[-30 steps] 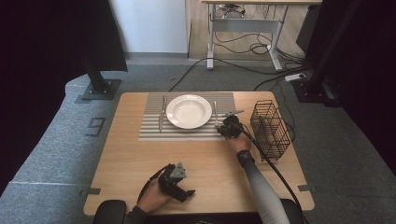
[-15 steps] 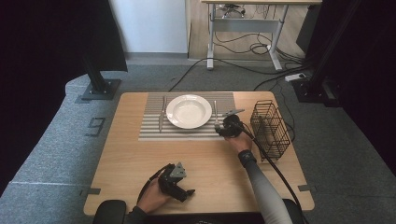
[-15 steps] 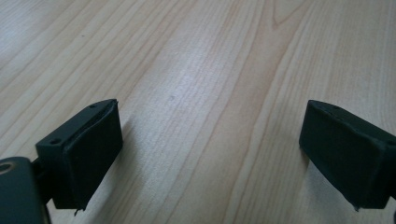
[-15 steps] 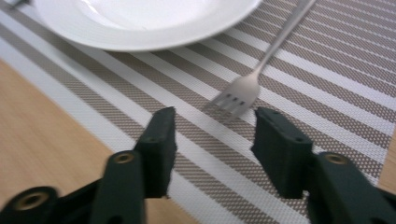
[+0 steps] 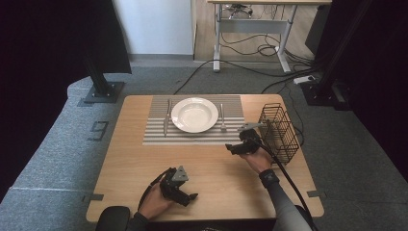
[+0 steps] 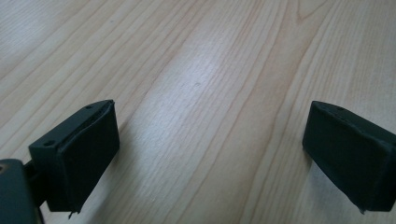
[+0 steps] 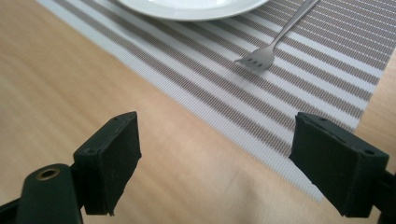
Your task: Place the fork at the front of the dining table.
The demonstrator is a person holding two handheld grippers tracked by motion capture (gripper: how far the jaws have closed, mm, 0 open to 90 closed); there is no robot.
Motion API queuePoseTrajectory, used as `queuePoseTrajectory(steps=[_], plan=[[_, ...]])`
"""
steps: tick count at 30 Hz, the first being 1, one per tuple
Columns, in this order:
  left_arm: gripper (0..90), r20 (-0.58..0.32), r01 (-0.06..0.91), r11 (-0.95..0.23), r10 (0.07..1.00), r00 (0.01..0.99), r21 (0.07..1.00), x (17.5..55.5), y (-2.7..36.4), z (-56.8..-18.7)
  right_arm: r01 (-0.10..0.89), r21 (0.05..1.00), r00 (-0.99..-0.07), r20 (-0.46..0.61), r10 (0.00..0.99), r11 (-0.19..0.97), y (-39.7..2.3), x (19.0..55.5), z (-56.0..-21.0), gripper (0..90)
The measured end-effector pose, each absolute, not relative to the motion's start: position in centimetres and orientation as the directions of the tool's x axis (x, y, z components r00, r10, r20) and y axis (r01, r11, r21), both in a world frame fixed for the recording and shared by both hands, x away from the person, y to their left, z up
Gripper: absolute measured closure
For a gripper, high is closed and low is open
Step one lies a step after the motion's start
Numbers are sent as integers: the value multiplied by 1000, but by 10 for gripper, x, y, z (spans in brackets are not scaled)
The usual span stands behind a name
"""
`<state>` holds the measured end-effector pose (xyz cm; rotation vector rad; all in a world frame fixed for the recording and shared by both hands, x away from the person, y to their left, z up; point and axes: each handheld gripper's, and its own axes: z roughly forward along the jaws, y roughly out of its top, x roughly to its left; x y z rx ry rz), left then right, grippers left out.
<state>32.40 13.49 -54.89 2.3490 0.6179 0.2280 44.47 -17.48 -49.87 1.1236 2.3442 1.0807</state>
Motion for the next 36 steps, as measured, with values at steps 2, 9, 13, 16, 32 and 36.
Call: queuePoseTrajectory(steps=[2, 9, 13, 16, 32, 36], plan=[[34, -3, 368, -654, 488, 873, 661, 325, 137, -549, 517, 757, -644, 37, 765, 399, -178, 433, -498, 143], [23, -7, 381, -646, 502, 865, 661, 326, 143, -549, 492, 772, -657, 26, 754, 402, -188, 392, -500, 140], [18, -8, 402, -634, 530, 848, 661, 328, 147, -549, 497, 779, -653, 46, 756, 381, -197, 372, -509, 139], [18, -9, 407, -630, 537, 844, 662, 328, 149, -549, 507, 767, -653, 44, 756, 393, -202, 359, -519, 138], [17, -6, 401, -635, 530, 848, 661, 329, 152, -549, 523, 729, -652, 8, 758, 442, -212, 338, -556, 57], [13, -6, 402, -635, 530, 848, 660, 329, 152, -549, 532, 724, -645, 9, 765, 439, -212, 339, -557, 22]])
